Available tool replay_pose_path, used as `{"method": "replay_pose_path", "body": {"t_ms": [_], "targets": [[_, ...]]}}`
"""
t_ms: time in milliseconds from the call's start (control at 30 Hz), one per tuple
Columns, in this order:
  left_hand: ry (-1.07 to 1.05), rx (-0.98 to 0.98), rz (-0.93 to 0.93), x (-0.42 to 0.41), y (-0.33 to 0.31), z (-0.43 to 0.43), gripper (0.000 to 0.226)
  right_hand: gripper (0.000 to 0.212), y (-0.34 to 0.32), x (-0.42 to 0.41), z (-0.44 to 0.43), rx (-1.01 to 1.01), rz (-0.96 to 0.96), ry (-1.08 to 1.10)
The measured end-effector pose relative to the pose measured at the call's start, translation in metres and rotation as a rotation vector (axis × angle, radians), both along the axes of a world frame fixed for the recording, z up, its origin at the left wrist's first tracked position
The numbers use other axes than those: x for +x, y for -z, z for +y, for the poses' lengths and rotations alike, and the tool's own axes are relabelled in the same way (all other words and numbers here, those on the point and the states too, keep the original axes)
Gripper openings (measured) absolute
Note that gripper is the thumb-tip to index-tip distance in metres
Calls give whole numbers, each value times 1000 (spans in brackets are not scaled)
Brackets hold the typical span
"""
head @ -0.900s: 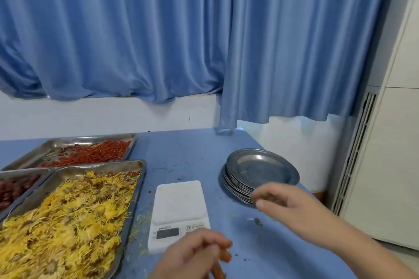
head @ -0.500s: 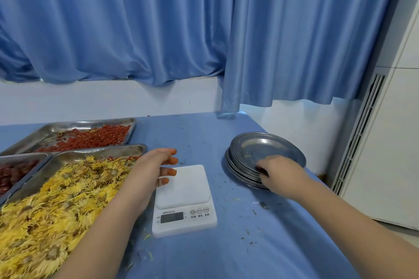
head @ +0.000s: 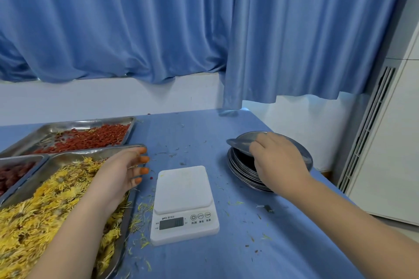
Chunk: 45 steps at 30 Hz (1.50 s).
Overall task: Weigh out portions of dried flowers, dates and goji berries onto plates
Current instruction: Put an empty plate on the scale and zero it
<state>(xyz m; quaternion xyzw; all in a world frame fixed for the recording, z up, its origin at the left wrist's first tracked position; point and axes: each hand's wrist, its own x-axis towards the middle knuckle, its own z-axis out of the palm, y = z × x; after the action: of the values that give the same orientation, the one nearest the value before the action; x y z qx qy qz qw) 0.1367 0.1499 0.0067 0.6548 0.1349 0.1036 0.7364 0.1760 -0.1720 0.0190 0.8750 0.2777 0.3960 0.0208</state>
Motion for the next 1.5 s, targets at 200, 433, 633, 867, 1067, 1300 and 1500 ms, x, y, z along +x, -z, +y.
{"method": "replay_pose_path", "body": {"t_ms": [200, 433, 633, 867, 1067, 1300, 1500], "targets": [[-76, -97, -86, -13, 14, 11, 23, 24, 15, -26, 48, 91, -140, -213], [-78, -360, -232, -27, 16, 24, 23, 29, 63, -38, 94, 75, -123, -358], [-74, -362, -281, -34, 17, 24, 24, 28, 81, -36, 103, 74, -95, -343], [-104, -339, -293, -35, 20, 22, 22, 21, 80, -45, 98, 86, 68, -286], [-74, -302, -306, -36, 21, 17, 24, 20, 72, -57, 74, 258, 356, -337], [-52, -269, -314, -38, 20, 10, 25, 39, 75, -46, 49, 195, 879, -221], [-51, -262, -300, -38, 20, 9, 22, 35, 81, -46, 55, 186, 908, -238]]}}
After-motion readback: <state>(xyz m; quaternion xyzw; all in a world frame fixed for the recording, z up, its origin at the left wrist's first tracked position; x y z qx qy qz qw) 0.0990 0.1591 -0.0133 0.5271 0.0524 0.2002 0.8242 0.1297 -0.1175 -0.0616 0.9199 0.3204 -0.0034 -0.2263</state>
